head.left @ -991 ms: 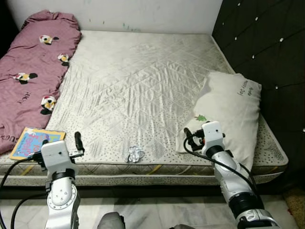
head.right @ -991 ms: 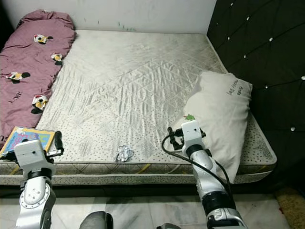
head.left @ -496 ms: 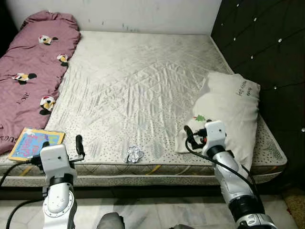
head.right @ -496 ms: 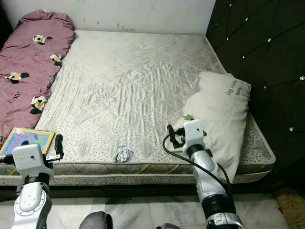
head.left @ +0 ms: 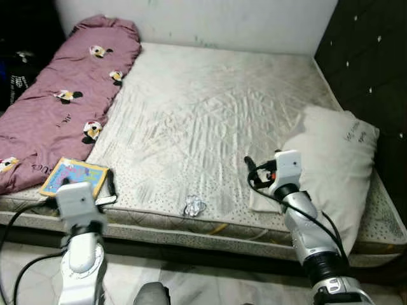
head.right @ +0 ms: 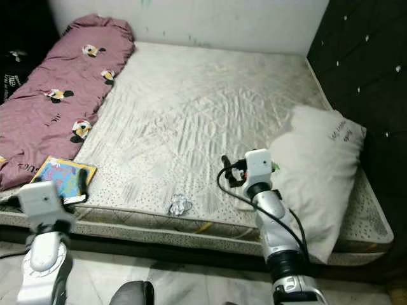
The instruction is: Clean up the room
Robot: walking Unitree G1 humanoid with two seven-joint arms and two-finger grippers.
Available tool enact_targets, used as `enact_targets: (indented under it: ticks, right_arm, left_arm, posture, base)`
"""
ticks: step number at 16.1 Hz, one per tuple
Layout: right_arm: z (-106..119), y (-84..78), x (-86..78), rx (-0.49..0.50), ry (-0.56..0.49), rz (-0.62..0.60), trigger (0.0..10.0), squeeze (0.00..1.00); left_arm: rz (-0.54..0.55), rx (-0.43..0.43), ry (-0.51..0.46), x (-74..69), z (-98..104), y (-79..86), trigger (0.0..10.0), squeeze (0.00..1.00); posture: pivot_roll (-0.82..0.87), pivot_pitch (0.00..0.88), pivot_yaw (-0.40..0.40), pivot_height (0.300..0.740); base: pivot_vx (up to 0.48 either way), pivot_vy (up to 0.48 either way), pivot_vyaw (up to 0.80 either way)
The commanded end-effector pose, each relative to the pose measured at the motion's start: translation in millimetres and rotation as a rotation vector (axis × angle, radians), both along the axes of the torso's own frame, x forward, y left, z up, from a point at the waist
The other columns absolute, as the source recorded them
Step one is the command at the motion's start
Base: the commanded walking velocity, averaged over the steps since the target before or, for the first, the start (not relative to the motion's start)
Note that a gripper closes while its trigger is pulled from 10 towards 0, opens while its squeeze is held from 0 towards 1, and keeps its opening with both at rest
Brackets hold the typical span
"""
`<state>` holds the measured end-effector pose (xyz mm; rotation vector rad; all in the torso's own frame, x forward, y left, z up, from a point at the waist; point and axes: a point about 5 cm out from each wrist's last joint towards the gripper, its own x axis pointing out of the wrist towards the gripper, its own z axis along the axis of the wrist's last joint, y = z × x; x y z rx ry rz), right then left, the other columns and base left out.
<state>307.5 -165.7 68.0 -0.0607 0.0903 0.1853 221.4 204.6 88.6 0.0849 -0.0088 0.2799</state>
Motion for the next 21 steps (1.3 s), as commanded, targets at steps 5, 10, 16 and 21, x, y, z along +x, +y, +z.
enact_targets:
  ticks: [5,10,16,21]
  right_arm:
    - [9.1,-3.1,7.0,0.009,-0.011,-0.023,10.0,0.00]
    - [14.0,-23.4,-2.7,-0.013,-0.022,-0.142,10.0,0.00]
    - [9.3,-42.2,-32.2,-0.025,0.031,-0.141,10.0,0.00]
    - [16.8,-28.6,-25.6,-0.003,0.025,-0.087,10.0,0.00]
  left_arm:
    - [-0.015,-0.024,-0.014,2.2,5.6,-0.1,10.0,0.00]
    - [0.017,-0.021,-0.008,-2.3,5.4,1.3,10.0,0.00]
    - [0.040,-0.025,0.033,-14.9,-2.5,8.3,10.0,0.00]
    - [-0.022,-0.050,0.006,-10.3,2.3,0.1,10.0,0.00]
  posture:
    - [0.05,0.018,-0.062,0.740]
    - [0.04,0.035,-0.075,0.740]
    - [0.02,0.052,-0.079,0.740]
    - [0.02,0.052,-0.081,0.740]
  base:
    - [0.000,0.000,0.00]
    - [0.000,0.000,-0.10]
    - [0.000,0.000,0.00]
    - [0.000,0.000,0.00]
